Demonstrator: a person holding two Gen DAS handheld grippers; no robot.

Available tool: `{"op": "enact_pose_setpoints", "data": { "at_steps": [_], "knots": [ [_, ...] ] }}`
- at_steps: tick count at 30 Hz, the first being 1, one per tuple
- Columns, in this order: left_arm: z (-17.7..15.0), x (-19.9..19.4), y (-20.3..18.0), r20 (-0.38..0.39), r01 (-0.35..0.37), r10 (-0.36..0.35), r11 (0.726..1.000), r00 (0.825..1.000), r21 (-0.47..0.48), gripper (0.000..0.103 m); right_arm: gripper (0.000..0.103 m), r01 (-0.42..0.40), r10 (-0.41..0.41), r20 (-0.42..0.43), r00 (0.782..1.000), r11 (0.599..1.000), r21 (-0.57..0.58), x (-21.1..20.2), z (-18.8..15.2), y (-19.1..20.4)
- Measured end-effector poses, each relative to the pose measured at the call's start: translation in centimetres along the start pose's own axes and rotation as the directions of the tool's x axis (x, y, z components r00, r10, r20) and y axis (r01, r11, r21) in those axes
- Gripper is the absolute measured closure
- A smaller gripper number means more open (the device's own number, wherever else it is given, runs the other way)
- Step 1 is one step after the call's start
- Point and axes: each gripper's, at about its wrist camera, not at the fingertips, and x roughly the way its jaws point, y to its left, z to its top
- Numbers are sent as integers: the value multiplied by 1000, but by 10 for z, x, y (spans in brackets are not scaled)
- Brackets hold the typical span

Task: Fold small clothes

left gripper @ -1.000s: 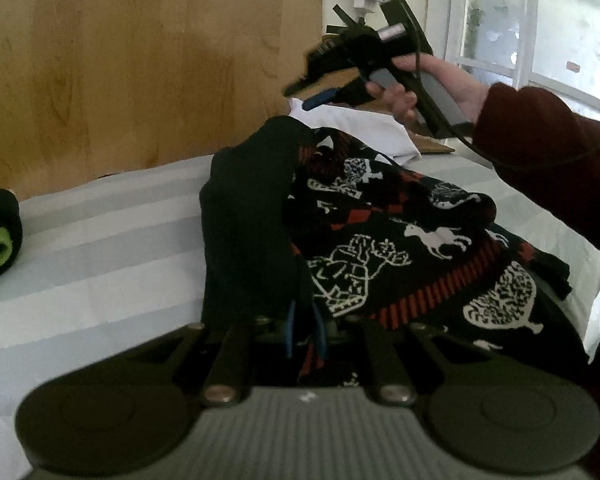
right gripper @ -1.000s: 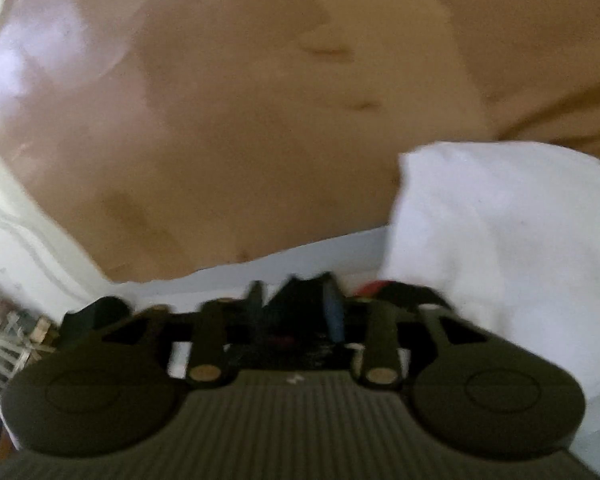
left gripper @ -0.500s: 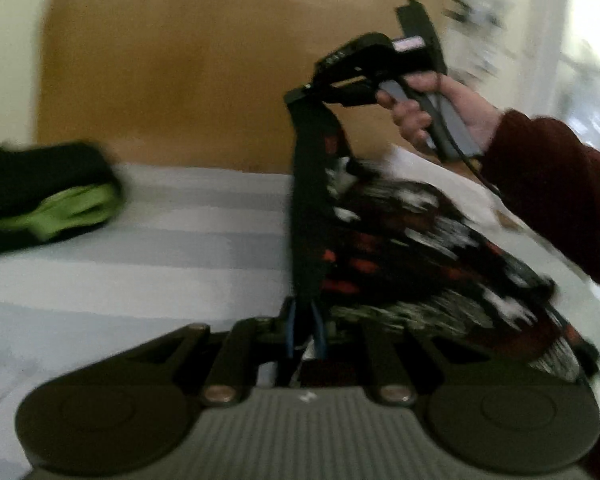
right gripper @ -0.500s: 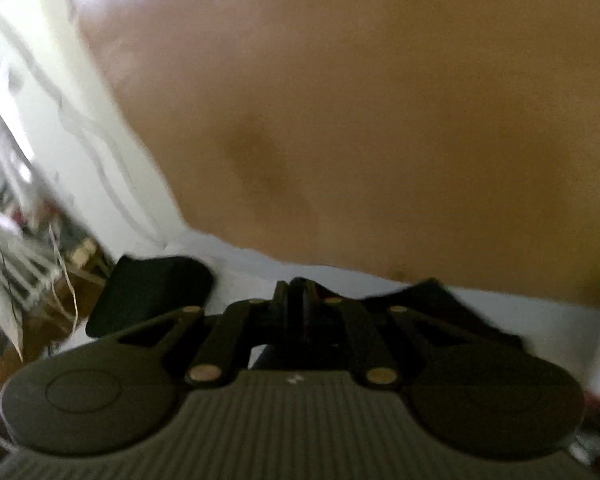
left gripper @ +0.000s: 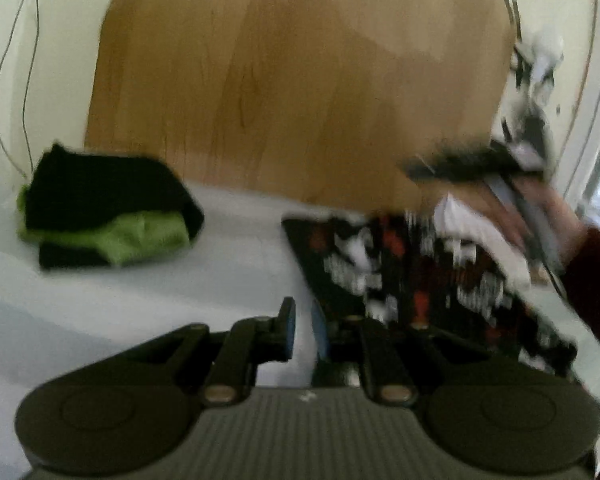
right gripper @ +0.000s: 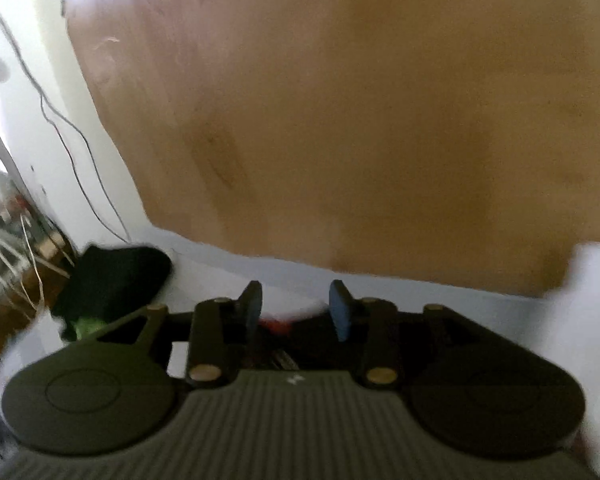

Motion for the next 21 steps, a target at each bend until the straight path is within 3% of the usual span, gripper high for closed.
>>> {"op": "enact_pose_setpoints", "data": {
  "at_steps": [4,7,11,12,13,14,16,18,21],
  "knots": [
    [35,30,8,4,40,-40,997,999,-61,92,61,-71,62,-82,995,991,-114,-45,-58,13],
    [52,72,10,-43,40,-44,995,998,-93,92,49,-152,117,-179,977,969,-195,-45,-99,40],
    [59,126,4,-125,19,-36,991,992,-132,92,47,-107,46,-198,979,946,-306,-18,-123,58],
    [58,136,2,-140,9,-28,991,990,-131,92,50,-114,56,-190,980,944,-309,-20,-123,55],
    [56,143,0,-151,1,-20,992,988,-127,92,60,-129,78,-177,981,947,-296,-21,-122,52],
    [56,151,-2,-164,-10,-11,992,986,-126,92,91,-129,80,-175,981,949,-289,-25,-116,50],
    [54,162,-4,-182,-22,-2,992,983,-126,92,91,-98,73,-109,991,966,-241,-39,-100,42],
    [55,170,-7,-188,-26,2,992,982,-124,92,91,-46,51,34,998,990,-135,-74,-75,13],
    [62,176,-11,-181,-26,5,993,984,-116,92,91,26,-54,230,972,992,124,-130,-48,-49]
  ]
}}
